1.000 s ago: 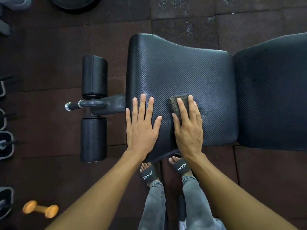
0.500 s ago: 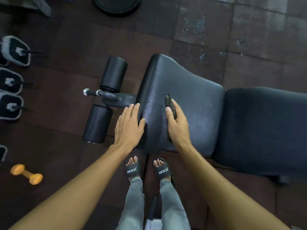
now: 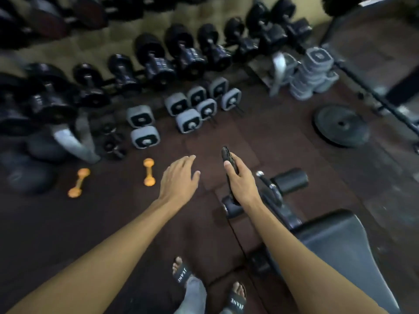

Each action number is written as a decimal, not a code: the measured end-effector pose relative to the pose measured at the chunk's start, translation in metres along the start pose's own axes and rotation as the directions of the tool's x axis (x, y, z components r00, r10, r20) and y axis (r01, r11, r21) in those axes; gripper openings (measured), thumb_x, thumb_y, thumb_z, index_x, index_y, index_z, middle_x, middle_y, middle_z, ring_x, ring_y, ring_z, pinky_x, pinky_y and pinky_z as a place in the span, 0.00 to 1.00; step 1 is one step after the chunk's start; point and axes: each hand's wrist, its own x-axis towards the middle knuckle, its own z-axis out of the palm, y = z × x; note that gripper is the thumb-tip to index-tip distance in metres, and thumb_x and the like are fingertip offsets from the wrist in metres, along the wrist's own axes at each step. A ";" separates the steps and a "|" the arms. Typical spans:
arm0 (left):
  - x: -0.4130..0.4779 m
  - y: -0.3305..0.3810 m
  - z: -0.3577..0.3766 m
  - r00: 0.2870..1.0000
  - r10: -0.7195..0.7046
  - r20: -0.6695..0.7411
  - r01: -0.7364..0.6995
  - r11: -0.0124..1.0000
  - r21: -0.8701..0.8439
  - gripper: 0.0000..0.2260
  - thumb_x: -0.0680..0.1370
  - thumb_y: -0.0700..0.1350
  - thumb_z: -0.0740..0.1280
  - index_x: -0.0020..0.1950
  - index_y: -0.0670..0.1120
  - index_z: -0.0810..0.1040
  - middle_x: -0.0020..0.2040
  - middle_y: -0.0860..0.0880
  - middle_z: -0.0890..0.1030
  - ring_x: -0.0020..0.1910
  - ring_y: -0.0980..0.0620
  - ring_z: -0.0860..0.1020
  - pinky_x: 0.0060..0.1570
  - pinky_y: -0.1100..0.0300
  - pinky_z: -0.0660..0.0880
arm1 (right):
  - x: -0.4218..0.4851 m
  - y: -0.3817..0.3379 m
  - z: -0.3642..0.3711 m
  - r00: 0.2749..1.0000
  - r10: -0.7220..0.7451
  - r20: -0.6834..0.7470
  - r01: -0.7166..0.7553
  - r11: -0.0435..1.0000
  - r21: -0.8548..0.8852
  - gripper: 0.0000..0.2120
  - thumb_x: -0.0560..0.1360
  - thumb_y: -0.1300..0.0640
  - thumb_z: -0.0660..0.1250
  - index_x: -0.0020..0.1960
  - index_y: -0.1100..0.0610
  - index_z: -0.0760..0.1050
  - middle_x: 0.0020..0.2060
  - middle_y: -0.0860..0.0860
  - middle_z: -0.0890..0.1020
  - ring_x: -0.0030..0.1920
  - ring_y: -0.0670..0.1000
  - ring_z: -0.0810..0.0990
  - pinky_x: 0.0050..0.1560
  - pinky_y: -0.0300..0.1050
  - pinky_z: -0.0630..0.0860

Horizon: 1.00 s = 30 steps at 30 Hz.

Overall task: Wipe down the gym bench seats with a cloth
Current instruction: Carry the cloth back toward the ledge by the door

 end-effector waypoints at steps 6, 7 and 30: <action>-0.040 -0.165 -0.121 0.928 -0.341 -0.147 0.336 0.940 -0.063 0.22 0.80 0.50 0.61 0.74 0.48 0.67 0.71 0.49 0.72 0.69 0.46 0.70 0.66 0.50 0.68 | -0.002 -0.129 0.185 0.927 -0.138 0.350 0.190 0.975 -0.119 0.21 0.83 0.47 0.59 0.75 0.50 0.68 0.68 0.47 0.77 0.68 0.47 0.73 0.66 0.43 0.69; -0.051 -0.190 -0.140 0.903 -0.397 -0.162 0.390 0.918 -0.074 0.22 0.81 0.51 0.61 0.74 0.48 0.67 0.71 0.49 0.72 0.69 0.46 0.70 0.66 0.50 0.68 | -0.007 -0.146 0.217 0.904 -0.136 0.406 0.206 0.969 -0.133 0.22 0.83 0.46 0.59 0.75 0.50 0.68 0.68 0.47 0.76 0.68 0.48 0.73 0.64 0.43 0.69; -0.235 -0.642 -0.371 0.099 -0.964 -0.247 0.862 0.207 -0.463 0.17 0.81 0.52 0.60 0.68 0.50 0.71 0.61 0.50 0.77 0.60 0.47 0.76 0.59 0.48 0.73 | -0.136 -0.346 0.805 0.120 -0.133 0.984 0.445 0.893 0.067 0.19 0.83 0.50 0.60 0.73 0.51 0.69 0.60 0.41 0.75 0.62 0.42 0.72 0.64 0.40 0.67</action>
